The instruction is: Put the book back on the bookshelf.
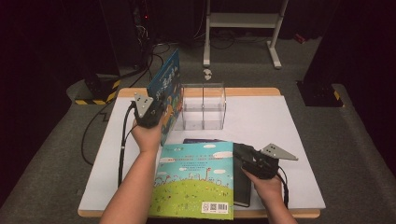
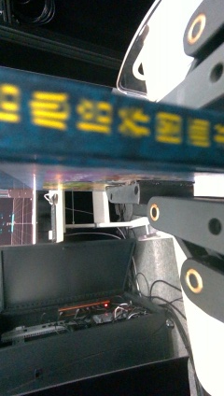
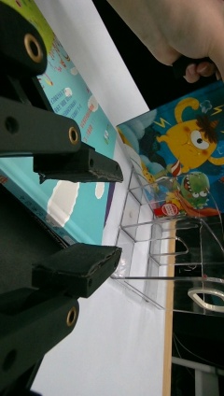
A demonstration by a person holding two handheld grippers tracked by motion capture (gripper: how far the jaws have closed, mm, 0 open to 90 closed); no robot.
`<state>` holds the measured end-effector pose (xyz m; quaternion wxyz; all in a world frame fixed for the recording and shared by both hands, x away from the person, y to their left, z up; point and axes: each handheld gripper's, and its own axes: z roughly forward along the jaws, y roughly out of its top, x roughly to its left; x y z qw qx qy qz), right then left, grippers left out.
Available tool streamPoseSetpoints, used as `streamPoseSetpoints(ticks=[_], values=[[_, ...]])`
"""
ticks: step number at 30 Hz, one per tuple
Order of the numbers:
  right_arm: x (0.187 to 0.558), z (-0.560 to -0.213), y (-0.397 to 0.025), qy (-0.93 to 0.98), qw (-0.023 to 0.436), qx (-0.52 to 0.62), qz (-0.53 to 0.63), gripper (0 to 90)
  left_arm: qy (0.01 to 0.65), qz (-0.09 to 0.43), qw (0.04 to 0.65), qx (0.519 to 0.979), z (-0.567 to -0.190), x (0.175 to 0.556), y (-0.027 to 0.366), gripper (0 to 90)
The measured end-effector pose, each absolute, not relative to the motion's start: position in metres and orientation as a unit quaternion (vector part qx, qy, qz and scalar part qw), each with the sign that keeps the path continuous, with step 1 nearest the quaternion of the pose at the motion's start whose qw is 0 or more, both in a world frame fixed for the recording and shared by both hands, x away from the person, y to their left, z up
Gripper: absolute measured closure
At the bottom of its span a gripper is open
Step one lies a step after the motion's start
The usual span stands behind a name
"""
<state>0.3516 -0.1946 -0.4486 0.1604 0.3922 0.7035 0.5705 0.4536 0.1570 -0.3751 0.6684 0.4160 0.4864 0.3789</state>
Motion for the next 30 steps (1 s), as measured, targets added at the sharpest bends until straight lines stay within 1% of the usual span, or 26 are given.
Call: streamPoseSetpoints(ticks=[19,27,30], values=[[0.351,-0.452,-0.188,0.711,0.155,0.389,0.565,56.6,0.493,0.382,0.644,0.442,-0.379,0.437,0.173,77.8],[0.351,-0.453,-0.188,0.712,0.155,0.389,0.564,56.6,0.504,0.370,0.633,0.457,-0.383,0.435,0.178,77.4],[0.351,-0.453,-0.187,0.712,0.154,0.388,0.564,56.6,0.511,0.363,0.634,0.453,-0.382,0.436,0.178,78.1]])
